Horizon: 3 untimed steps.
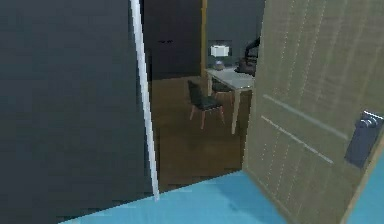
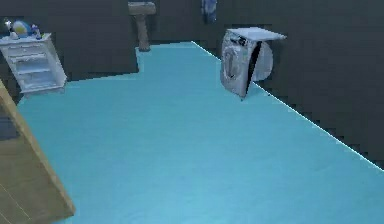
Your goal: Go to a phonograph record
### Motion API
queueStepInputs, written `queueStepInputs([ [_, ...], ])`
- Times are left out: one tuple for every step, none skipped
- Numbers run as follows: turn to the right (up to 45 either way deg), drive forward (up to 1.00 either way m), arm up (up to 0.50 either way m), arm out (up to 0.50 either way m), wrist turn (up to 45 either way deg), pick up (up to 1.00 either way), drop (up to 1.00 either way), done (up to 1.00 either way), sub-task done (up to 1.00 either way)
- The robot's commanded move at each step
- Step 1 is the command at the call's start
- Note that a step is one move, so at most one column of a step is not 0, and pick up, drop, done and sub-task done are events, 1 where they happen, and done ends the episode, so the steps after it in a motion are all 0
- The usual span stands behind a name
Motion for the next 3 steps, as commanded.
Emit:
queueStepInputs([
  [3.0,0.0,0.0,0.0,0.0,0.0,0.0,0.0,0.0],
  [0.0,1.0,0.0,0.0,0.0,0.0,0.0,0.0,0.0],
  [6.0,0.0,0.0,0.0,0.0,0.0,0.0,0.0,0.0],
])
